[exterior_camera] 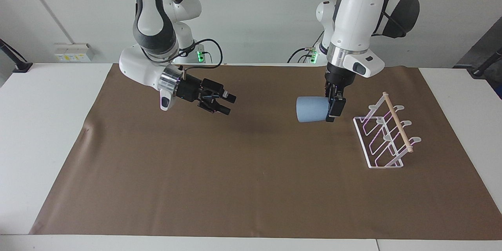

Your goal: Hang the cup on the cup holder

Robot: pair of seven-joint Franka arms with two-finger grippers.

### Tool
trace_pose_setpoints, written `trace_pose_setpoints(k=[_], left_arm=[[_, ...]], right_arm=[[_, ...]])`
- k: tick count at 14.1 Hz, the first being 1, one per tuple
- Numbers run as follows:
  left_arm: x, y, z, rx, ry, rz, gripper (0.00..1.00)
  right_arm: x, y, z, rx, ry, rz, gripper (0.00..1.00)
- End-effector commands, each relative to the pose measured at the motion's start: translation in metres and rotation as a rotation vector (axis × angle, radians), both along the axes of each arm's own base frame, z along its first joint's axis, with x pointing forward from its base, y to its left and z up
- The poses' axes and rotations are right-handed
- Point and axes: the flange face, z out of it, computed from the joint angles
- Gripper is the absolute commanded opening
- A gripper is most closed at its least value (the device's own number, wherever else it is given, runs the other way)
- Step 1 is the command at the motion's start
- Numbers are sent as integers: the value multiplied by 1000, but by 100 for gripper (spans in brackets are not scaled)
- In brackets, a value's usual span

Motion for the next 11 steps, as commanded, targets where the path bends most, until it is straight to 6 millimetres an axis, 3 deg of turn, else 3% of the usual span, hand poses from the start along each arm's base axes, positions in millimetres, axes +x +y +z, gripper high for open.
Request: trace_pose_setpoints(k=[1, 3, 6, 11], left_arm=[[-20, 28, -13, 156, -53, -37, 0], [-14, 52, -16, 238, -75, -15, 0], [-11, 70, -17, 400, -149, -6, 0], [-8, 92, -59, 619, -222, -14, 0]], right_arm=[[7, -2, 14, -276, -69, 51, 100], [10, -11, 18, -474, -121, 131, 100], [11, -31, 24, -642, -151, 190, 100], [14, -64, 69, -878, -152, 293, 100]])
